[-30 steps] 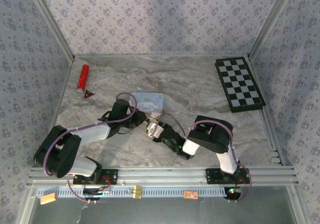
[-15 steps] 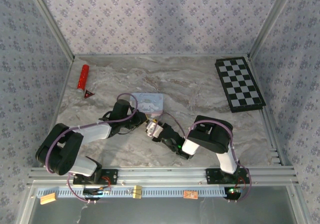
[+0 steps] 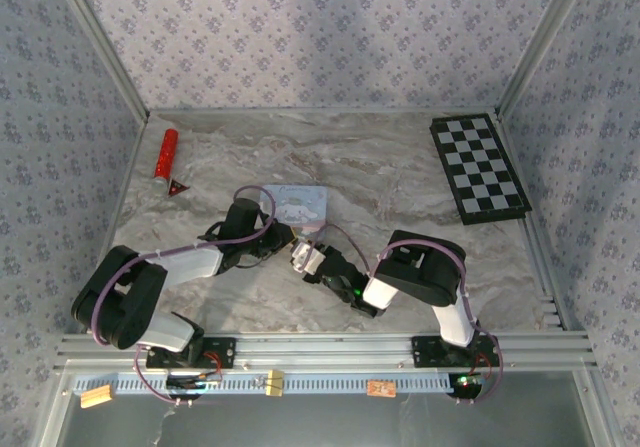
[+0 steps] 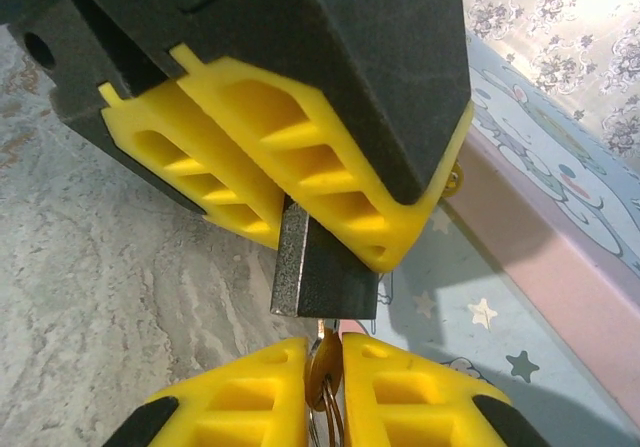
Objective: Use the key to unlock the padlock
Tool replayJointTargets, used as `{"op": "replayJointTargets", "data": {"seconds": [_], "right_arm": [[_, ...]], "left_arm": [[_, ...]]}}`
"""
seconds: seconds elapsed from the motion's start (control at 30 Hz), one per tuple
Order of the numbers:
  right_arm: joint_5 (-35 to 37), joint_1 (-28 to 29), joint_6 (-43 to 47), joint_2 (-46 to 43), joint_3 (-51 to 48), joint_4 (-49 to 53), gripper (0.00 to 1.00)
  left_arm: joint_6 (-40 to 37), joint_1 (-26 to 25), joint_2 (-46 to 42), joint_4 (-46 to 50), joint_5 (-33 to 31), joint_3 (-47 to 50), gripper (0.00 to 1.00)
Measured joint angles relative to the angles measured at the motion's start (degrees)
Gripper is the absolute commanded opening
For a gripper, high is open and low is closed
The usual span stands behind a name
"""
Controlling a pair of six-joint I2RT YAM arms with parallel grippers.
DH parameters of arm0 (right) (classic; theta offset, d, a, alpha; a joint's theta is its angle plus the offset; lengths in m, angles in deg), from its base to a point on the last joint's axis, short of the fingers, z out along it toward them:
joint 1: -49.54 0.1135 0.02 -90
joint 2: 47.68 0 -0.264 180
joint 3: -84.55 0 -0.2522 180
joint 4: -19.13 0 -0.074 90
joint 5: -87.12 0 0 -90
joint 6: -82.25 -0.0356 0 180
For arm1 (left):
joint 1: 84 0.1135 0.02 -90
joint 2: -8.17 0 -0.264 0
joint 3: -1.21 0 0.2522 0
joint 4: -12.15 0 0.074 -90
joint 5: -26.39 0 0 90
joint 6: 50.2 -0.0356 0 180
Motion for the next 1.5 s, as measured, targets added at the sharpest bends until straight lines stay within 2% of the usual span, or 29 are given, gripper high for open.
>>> {"op": "replayJointTargets", "data": {"seconds": [0.17,0.4,0.7,0.77,1.03,1.1,1.27,1.5], "right_arm": [[-0.44,-0.04,-2.84,-1.46,0.52,3.17,0.09],[-2.47,-1.05,-11.80,-6.10,0.76,10.38,0.04],[-11.72,-5.64,-28.52,-8.68,1.88,16.94,0.00],[-13.11,-6.05,-31.43,-8.92,2.23,18.45,0.00],[-15.74,-6.36,-39.26,-10.82,3.21,23.71,0.00],[-16.37,-6.71,-40.92,-11.87,4.02,26.01,0.00],[-18.67,-8.15,-45.07,-13.57,5.79,30.88,0.00],[-20.87,-8.85,-48.22,-13.86,5.62,33.94,0.00]], "left_arm": [[-0.02,0.00,0.02,-0.28,-0.02,0.00,0.05],[-0.70,0.00,0.09,-2.25,0.63,-0.02,0.04],[-2.95,0.39,3.28,-3.89,1.27,-1.68,0.06],[-3.28,0.52,4.13,-4.50,1.53,-1.70,0.09],[-5.51,0.66,5.68,-5.92,2.32,-1.84,0.40],[-6.62,0.79,5.40,-5.01,2.12,-2.19,0.46],[-10.60,2.08,0.66,4.20,-0.98,-5.22,0.50],[-16.31,8.33,-6.75,14.93,-5.20,-6.78,0.52]]}}
